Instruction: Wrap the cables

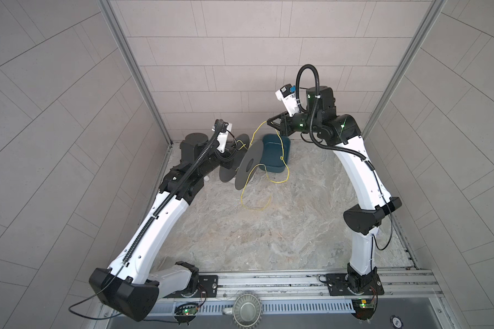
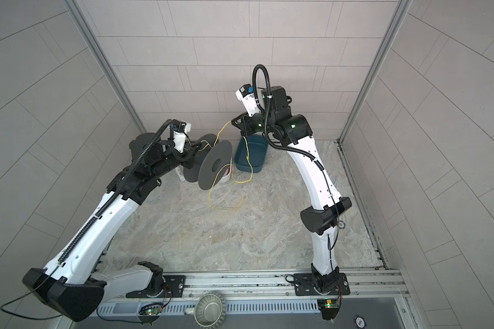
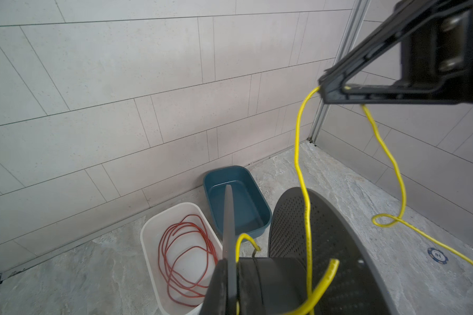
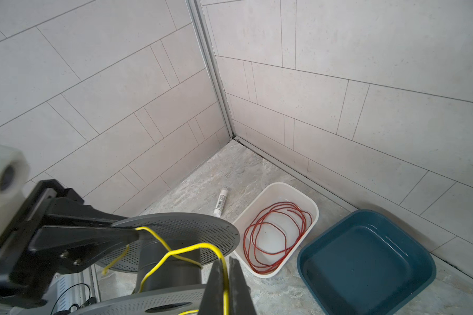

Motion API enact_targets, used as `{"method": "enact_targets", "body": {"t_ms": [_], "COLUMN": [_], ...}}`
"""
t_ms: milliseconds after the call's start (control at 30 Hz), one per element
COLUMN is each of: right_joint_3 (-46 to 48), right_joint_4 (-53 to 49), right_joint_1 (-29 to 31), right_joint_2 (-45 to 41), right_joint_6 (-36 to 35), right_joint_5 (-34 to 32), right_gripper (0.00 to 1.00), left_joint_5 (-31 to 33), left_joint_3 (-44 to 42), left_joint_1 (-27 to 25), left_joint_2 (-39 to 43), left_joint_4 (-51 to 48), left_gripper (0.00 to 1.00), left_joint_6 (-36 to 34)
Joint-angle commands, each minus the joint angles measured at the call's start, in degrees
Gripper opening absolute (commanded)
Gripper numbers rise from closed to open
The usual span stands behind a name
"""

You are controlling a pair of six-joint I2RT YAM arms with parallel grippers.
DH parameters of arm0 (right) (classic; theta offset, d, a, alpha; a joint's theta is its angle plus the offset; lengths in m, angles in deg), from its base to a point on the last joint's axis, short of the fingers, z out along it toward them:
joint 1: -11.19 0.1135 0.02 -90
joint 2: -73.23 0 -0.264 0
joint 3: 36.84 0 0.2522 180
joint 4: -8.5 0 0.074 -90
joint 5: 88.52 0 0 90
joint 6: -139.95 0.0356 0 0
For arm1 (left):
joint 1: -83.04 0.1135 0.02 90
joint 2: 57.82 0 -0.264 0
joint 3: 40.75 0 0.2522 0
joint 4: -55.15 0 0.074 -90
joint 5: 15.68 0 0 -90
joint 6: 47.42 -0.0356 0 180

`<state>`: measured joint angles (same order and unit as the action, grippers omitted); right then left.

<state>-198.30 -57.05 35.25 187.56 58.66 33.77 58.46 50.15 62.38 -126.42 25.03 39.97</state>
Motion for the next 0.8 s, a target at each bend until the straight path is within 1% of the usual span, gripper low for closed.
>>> {"method": "enact_targets", "body": {"t_ms": [0,167,300,433,567,667,767], "right_joint_3": [-0.21,5.05,12.73,24.55,37.44,44.41,49.07], "right_joint_4": [0.64,0.71,3.64,11.89,21.83,28.19,32.93], "right_joint_1": [-2.40,-4.01,-4.34,-5.93,-5.95,-5.90,-5.56], "right_joint_2": [0.55,0.05,-2.30,-6.34,-11.30,-13.42,-14.52], "right_joint_6": [-3.29,-4.35,-4.72,-1.77,0.09,2.66,5.32], "right_joint_5": [-2.46,-2.24,-3.10,0.06,1.38,3.45,4.65], "right_gripper": [0.00,0.00,0.00,0.00,0.02,0.04,0.06], "left_joint_5": [-3.35,-1.90,-0.13,1.09,3.21,4.56,6.21], "left_joint_3": [-0.06,1.67,3.73,6.12,7.83,8.47,9.92], "left_joint_1": [-0.25,-0.17,-0.07,0.01,0.12,0.45,0.45], "left_joint_2": [3.10,2.74,2.52,2.55,2.11,1.54,0.25], "left_joint_4": [3.26,2.82,2.89,2.39,2.42,3.96,4.63], "left_gripper": [0.00,0.00,0.00,0.00,0.00,0.00,0.00], "left_joint_6": [-0.76,2.21,5.56,8.56,11.66,14.81,17.58]}}
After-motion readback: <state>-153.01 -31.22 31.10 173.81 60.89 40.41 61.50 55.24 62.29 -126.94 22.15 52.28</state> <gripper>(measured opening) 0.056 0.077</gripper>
